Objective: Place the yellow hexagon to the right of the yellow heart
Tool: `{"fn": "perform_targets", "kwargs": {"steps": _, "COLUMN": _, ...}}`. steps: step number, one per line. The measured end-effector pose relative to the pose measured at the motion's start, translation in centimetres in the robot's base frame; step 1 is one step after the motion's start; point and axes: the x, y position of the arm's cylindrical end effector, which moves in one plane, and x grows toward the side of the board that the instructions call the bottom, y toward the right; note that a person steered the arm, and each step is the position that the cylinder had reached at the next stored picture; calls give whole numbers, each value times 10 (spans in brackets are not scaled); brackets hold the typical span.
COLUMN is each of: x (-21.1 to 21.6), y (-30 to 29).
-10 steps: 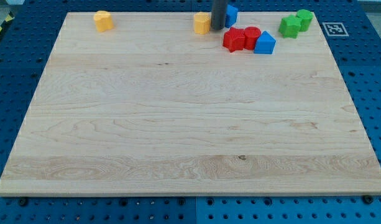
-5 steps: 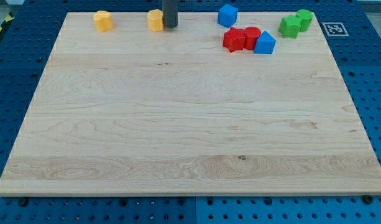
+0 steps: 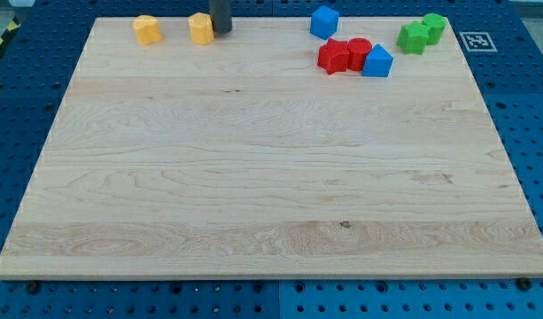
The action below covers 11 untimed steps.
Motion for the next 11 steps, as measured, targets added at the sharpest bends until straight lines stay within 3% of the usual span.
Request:
{"fn": "perform_targets", "kwargs": {"steps": 7, "x": -1, "y": -40}}
{"fn": "perform_targets", "kwargs": {"steps": 8, "x": -26, "y": -23}}
{"fn": "perform_targets", "kwargs": {"steps": 11, "x": -25, "y": 17}}
